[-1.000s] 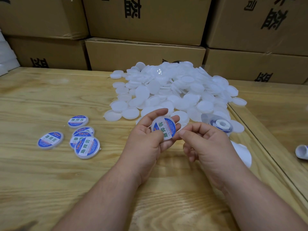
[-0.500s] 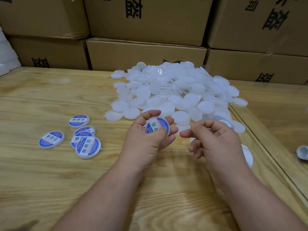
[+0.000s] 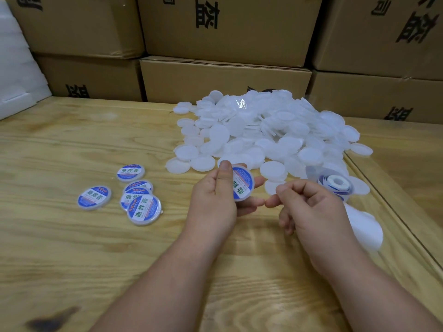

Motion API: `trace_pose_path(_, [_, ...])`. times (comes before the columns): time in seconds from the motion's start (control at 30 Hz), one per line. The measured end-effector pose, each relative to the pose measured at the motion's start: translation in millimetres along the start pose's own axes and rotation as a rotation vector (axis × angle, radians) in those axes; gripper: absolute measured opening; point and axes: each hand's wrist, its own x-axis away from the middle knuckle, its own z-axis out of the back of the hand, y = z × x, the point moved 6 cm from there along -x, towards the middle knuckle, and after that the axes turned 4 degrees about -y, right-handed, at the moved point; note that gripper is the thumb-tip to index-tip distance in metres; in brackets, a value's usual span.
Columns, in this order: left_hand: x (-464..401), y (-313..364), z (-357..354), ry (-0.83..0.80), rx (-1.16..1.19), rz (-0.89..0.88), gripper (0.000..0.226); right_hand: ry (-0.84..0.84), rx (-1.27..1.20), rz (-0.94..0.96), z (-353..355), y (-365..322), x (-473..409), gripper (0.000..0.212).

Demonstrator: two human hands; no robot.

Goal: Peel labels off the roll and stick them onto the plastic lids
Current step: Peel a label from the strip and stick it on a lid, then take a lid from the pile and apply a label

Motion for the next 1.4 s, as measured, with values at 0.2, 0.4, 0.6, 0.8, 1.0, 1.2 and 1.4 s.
trace_pose_path(0.2, [3, -3, -3, -0.037, -0.189, -0.057, 0.043, -0.131, -0.027, -0.036, -16, 10, -1, 0.009])
trace_pose_path(0.4, [-4, -2, 6, -0.017, -0.28, -0.039, 0.016, -0.078, -0.11, -0.053, -17, 16, -7, 0.004])
trace_pose_path(0.6, [-8, 26, 56, 0.275, -0.364, -0.1, 0.023, -0.052, -0.11, -0.078, -18, 21, -9, 0.005])
trace_pose_path(0.8, [0, 50, 106, 0.468, -0.771, 0.042, 0.027, -0.054, -0.045, -0.087, -19, 22, -8, 0.009])
trace_pose_path(1.0, [-5, 50, 134, 0.523, -1.043, 0.252, 0.035, -0.065, -0.049, -0.087, -20, 21, -7, 0.011])
trace_pose_path(1.2, [-10, 41, 132, 0.507, -1.288, 0.35, 0.041, -0.073, -0.046, -0.08, -19, 21, -7, 0.011])
trace_pose_path(1.4, [-12, 47, 75, 0.396, -1.236, -0.204, 0.035, -0.079, -0.042, -0.076, -21, 18, -6, 0.012])
